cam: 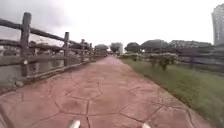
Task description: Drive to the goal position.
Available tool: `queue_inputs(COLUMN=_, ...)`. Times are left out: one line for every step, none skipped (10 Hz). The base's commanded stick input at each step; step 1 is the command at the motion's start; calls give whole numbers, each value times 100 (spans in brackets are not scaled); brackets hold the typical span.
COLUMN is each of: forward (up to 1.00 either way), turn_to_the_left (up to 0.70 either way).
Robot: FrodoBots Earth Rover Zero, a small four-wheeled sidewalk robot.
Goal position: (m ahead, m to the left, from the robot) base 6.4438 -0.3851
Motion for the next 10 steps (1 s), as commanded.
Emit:
queue_inputs(forward=70, turn_to_the_left=0)
queue_inputs(forward=70, turn_to_the_left=0)
queue_inputs(forward=70, turn_to_the_left=0)
queue_inputs(forward=70, turn_to_the_left=0)
queue_inputs(forward=70, turn_to_the_left=0)
queue_inputs(forward=70, turn_to_the_left=0)
queue_inputs(forward=70, turn_to_the_left=0)
queue_inputs(forward=70, turn_to_the_left=0)
queue_inputs(forward=70, turn_to_the_left=0)
queue_inputs(forward=70, turn_to_the_left=0)
